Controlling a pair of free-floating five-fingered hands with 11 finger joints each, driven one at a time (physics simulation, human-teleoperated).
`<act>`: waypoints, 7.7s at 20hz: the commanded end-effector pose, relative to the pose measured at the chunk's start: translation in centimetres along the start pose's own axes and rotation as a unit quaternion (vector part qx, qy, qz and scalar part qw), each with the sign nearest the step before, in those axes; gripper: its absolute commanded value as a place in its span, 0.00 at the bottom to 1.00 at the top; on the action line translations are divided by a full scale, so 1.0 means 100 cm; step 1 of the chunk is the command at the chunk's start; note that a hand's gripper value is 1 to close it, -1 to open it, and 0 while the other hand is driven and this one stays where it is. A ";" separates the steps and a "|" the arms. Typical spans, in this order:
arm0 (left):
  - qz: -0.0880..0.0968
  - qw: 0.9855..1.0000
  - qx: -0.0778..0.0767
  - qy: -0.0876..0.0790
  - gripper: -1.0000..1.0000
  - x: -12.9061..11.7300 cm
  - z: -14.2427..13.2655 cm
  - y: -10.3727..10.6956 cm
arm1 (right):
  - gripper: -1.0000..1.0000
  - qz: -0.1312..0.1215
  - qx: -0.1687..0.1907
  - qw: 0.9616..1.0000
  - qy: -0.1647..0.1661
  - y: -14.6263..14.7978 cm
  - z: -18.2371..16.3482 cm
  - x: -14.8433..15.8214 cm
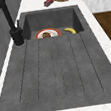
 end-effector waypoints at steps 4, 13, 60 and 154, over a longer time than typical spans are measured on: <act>0.000 1.000 0.000 0.000 0.50 0.000 0.000 0.000 | 1.00 -0.013 -0.005 1.000 0.001 0.022 -0.036 0.050; 0.000 1.000 0.000 0.000 0.50 0.000 0.000 0.000 | 1.00 -0.023 0.004 1.000 -0.008 0.059 -0.109 0.104; 0.000 1.000 0.000 0.000 0.50 0.000 0.000 0.000 | 0.00 -0.070 0.007 0.996 -0.046 0.157 -0.234 0.047; 0.000 1.000 0.000 0.000 0.50 0.000 0.000 0.000 | 0.00 -0.001 -0.181 0.984 -0.004 0.162 -0.314 0.081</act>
